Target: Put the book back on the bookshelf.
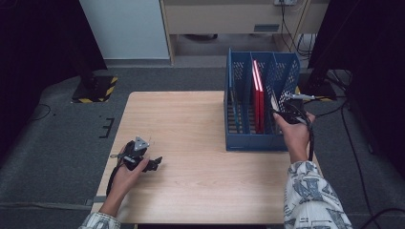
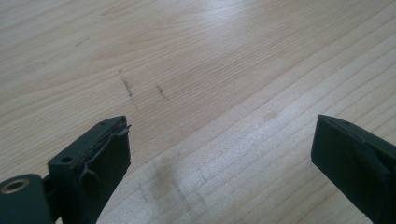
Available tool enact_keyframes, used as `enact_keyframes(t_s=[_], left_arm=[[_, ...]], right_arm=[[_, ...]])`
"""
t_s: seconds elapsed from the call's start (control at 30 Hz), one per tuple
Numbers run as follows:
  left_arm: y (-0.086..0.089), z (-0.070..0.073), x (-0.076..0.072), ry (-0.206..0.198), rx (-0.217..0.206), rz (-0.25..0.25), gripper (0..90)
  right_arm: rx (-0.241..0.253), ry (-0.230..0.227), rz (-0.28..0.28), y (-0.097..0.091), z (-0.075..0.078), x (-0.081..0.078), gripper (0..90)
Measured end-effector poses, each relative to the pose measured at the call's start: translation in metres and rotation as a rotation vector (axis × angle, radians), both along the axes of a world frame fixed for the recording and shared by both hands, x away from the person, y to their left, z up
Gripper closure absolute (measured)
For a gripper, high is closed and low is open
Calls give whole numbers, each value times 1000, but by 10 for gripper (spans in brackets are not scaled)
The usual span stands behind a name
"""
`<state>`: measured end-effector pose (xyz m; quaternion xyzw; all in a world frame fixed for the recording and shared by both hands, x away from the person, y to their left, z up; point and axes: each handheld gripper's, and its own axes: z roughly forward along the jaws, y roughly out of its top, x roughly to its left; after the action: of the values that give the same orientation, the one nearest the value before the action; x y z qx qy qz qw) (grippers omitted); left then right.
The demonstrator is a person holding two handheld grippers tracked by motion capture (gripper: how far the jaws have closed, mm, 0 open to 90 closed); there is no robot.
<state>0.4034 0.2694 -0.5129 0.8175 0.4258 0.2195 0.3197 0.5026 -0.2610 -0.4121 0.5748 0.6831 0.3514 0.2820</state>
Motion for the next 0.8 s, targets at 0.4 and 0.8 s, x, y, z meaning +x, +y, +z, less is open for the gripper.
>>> enact_keyframes(t_s=[0.4,0.8], left_arm=[[1,0,0,0,12,1,38],[0,-1,1,2,15,3,37]], right_arm=[[48,-100,35,1,11,-13,128],[78,-130,95,5,19,-29,99]])
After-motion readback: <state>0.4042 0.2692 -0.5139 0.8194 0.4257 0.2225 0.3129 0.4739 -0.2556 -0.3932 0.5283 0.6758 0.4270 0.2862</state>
